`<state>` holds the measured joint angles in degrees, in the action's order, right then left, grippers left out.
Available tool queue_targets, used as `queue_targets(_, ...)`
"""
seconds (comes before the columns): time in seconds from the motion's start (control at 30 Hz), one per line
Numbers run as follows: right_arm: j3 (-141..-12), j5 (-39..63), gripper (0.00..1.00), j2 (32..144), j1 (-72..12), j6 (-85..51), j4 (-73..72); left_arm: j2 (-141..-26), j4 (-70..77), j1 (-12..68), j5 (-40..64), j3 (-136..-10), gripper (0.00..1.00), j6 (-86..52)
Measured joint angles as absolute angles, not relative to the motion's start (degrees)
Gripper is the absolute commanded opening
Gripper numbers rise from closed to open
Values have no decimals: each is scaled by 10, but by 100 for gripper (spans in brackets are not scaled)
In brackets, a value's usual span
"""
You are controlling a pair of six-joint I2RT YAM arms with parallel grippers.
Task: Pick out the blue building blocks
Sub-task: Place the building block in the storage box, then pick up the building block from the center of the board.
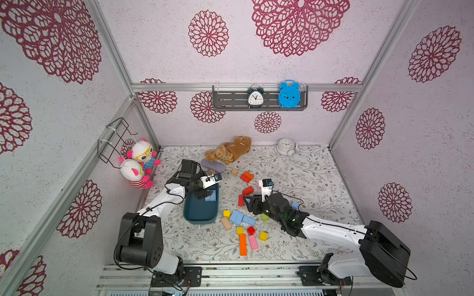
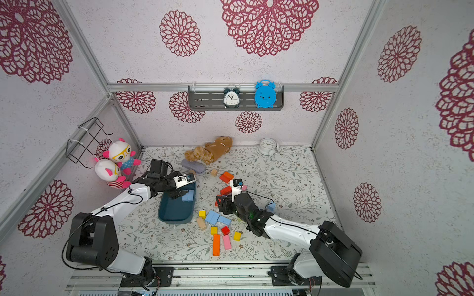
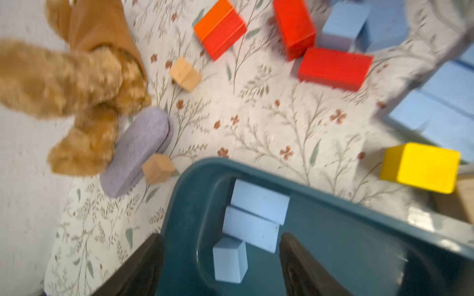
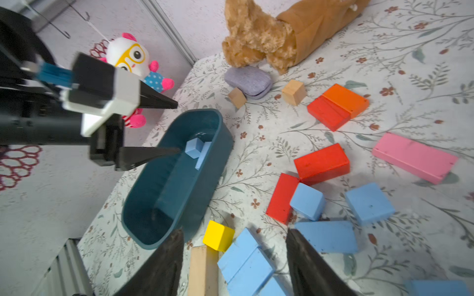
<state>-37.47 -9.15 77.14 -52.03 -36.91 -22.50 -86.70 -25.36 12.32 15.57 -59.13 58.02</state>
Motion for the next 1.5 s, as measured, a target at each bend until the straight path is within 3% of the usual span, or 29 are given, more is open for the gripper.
queue_targets(0.23,-346,-112,67,757,-491,-371,-170,-914,-273,243,139,-627,72,569)
queue_targets(0.5,-288,-121,67,696,-485,-376,-155,-1051,-310,313,122,-730,64,561)
queue_targets(0.63,-265,-125,66,660,-485,-382,-155,-1101,-333,322,114,-773,59,556)
queue_targets(1.0,-211,-146,66,547,-485,-403,-141,-1191,-387,329,121,-860,59,554)
queue_targets(1.5,-181,-161,66,469,-485,-417,-116,-1227,-425,338,175,-906,70,559)
